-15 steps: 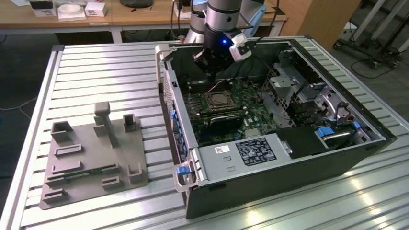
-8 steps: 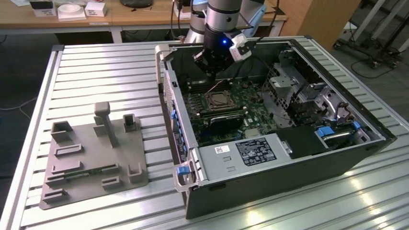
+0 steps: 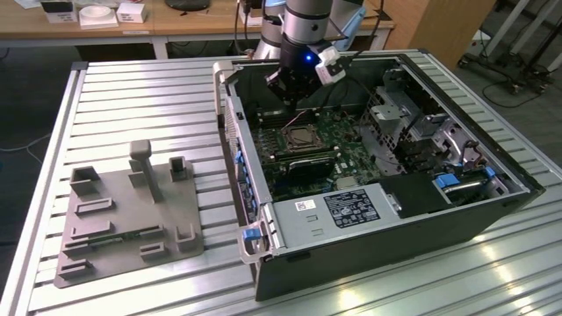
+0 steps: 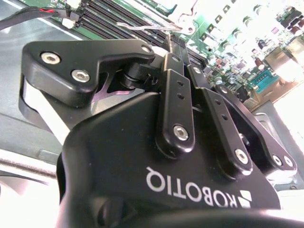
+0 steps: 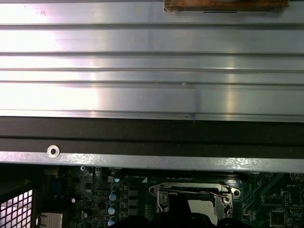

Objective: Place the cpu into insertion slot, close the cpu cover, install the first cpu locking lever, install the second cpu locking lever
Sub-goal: 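Install the first cpu locking lever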

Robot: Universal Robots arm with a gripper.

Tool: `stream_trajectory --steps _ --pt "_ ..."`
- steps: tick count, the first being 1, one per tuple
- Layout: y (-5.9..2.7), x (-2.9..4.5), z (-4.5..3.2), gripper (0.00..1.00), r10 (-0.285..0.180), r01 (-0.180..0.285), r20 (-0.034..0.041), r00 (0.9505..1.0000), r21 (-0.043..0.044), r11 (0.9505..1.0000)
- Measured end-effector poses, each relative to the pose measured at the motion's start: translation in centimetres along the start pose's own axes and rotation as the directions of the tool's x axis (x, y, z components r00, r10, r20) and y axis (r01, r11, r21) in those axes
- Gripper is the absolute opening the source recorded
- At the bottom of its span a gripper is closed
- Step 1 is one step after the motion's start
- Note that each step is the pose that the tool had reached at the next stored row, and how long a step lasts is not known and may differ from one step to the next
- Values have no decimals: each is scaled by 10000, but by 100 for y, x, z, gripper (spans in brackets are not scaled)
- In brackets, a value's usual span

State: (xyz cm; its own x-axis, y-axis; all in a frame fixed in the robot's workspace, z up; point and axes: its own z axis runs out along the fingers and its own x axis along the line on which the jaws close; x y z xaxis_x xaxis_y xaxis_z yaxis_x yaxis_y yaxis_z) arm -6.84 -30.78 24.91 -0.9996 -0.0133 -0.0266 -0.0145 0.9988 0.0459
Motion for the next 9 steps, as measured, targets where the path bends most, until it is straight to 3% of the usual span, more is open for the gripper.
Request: stream_trajectory --steps 9 --pt "-1 -37 53 11 1 -1 -1 10000 3 10000"
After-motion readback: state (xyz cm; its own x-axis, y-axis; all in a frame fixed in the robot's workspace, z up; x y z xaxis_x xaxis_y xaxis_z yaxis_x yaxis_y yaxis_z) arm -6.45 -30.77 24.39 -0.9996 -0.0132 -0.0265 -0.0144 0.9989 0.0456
